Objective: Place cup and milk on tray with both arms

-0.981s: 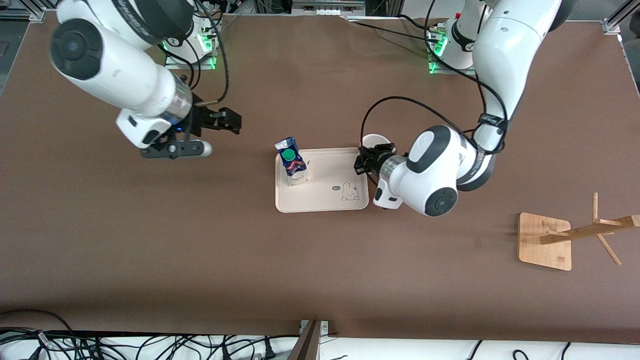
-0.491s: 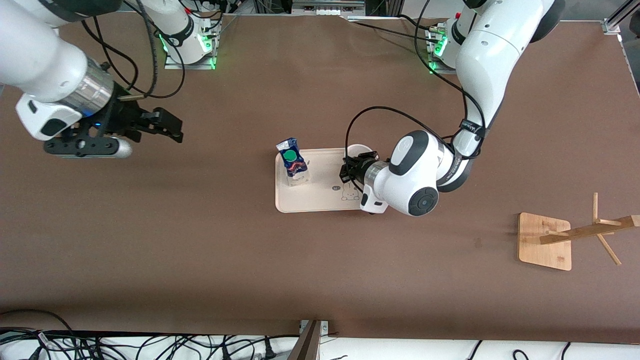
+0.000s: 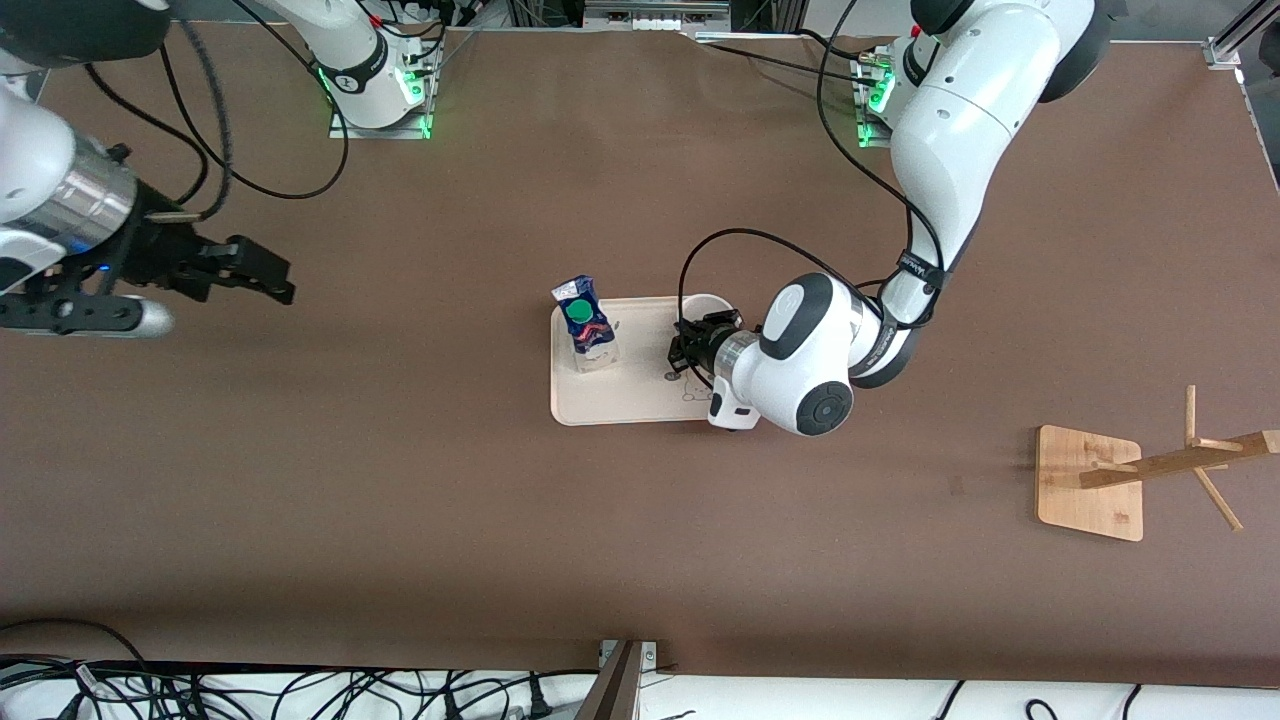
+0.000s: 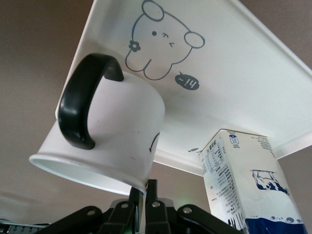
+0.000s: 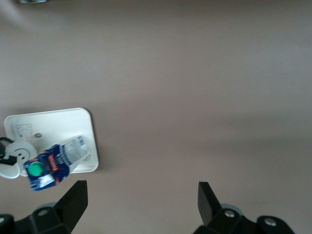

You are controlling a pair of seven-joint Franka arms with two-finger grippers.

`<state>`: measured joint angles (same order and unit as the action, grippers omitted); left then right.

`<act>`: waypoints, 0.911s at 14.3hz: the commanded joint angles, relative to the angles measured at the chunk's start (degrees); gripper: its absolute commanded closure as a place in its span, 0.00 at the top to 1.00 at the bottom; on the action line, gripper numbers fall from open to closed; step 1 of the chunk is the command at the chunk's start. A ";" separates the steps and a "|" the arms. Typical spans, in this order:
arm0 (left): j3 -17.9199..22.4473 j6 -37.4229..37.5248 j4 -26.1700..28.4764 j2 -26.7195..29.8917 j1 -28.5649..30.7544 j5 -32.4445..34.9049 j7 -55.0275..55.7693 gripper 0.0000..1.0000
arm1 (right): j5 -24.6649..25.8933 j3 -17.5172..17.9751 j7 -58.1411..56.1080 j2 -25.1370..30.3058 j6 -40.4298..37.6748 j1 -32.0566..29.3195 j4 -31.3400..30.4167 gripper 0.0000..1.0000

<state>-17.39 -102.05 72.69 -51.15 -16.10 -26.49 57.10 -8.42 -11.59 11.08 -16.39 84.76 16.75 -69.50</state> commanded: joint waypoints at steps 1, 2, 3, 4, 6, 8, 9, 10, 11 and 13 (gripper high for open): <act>0.69 0.18 -1.42 -0.71 -0.69 -0.23 0.64 0.00 | 0.59 0.95 -5.53 1.44 -0.12 -5.93 -2.74 1.00; 0.78 0.18 -1.42 -0.80 -0.69 -0.23 0.64 0.00 | 4.17 3.83 -6.59 1.53 -0.03 -7.94 -3.01 1.00; 0.78 0.18 -1.42 -0.80 -0.69 -0.23 0.64 0.20 | 9.42 9.34 -6.86 2.14 0.14 -11.01 -3.97 1.00; 0.78 0.18 -1.42 -0.80 -0.69 -0.15 0.29 0.99 | 11.56 13.39 -6.86 3.28 0.84 -14.43 -5.98 1.00; 0.78 0.27 -1.50 -0.71 -0.69 0.38 -0.41 1.00 | 11.76 15.37 -7.04 5.48 6.09 -16.40 -11.50 1.00; 0.78 0.36 -1.42 -0.71 -0.60 0.47 -0.32 1.00 | 13.07 15.46 -7.04 7.33 9.80 -16.58 -15.56 1.00; 0.78 0.36 -1.42 -0.71 -0.60 0.47 -0.24 1.00 | 13.34 15.46 -6.25 8.29 9.99 -16.67 -16.27 1.00; 0.78 0.36 -1.50 -0.62 -0.60 0.38 -0.24 1.00 | 13.34 15.46 -6.07 8.47 10.08 -16.67 -16.37 1.00; 0.78 0.45 -1.50 -0.53 -0.60 0.47 -0.24 1.00 | 13.43 15.37 -6.25 8.48 10.51 -16.67 -16.37 1.00; 0.87 1.41 -1.94 0.51 -0.17 1.17 0.03 1.00 | 12.65 15.37 -6.59 8.65 10.60 -17.80 -16.11 1.00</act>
<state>-17.13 -102.05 72.50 -51.17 -16.09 -26.42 57.02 4.00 2.38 4.31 -10.01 94.09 1.28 -83.33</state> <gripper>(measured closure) 0.040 0.000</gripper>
